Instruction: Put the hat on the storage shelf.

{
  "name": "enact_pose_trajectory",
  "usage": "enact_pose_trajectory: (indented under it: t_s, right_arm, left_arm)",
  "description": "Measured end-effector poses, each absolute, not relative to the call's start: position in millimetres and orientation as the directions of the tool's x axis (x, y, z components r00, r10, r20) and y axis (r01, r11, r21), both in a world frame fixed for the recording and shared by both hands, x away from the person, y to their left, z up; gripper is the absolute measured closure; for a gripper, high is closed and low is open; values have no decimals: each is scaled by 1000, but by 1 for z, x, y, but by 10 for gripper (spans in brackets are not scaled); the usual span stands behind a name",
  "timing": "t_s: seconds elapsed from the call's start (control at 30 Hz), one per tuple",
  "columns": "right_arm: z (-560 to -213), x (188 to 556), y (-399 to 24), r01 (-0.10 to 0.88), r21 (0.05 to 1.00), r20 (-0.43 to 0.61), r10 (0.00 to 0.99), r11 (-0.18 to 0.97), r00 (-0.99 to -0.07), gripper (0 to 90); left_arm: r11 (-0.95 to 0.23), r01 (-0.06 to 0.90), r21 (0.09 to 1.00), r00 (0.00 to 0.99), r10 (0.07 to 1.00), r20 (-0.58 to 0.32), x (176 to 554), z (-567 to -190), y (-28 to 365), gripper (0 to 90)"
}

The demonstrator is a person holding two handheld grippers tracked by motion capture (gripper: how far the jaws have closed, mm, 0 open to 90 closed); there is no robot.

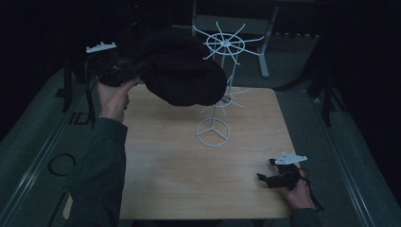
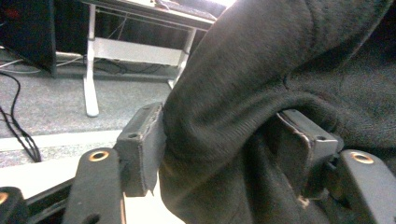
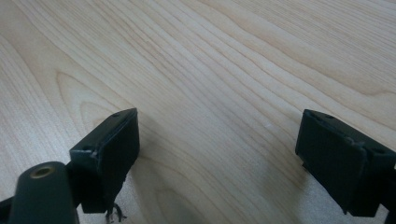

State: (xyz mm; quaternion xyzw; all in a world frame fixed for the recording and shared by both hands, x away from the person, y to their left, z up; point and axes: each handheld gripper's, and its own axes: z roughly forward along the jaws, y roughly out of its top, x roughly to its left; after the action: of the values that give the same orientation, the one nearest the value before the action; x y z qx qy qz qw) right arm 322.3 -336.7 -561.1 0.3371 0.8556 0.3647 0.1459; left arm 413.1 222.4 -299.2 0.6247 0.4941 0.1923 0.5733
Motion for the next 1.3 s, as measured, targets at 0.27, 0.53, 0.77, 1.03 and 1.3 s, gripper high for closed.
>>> enact_pose_trajectory:
  t_s: [0.27, 0.53, 0.77, 1.03, 1.3]
  right_arm:
    - [-561, 322, -337, 470, 722, -4, 683, 507, -730, 135]
    - [-561, 322, -337, 472, 722, -3, 684, 506, -730, 135]
    - [-561, 322, -337, 471, 722, -4, 684, 507, -730, 135]
    - [-561, 322, -337, 471, 722, -4, 684, 507, -730, 135]
    - [-561, 322, -337, 471, 721, -4, 683, 508, -730, 135]
  left_arm:
    - [148, 389, 909, 430, 844, -321, 412, -298, 222, 292]
    - [142, 384, 912, 427, 849, -312, 410, -297, 224, 255]
    - [142, 377, 915, 422, 853, -306, 407, -295, 227, 250]
    - [143, 369, 918, 410, 862, -299, 403, -294, 229, 222]
    - [129, 367, 921, 415, 864, -286, 397, -290, 229, 233]
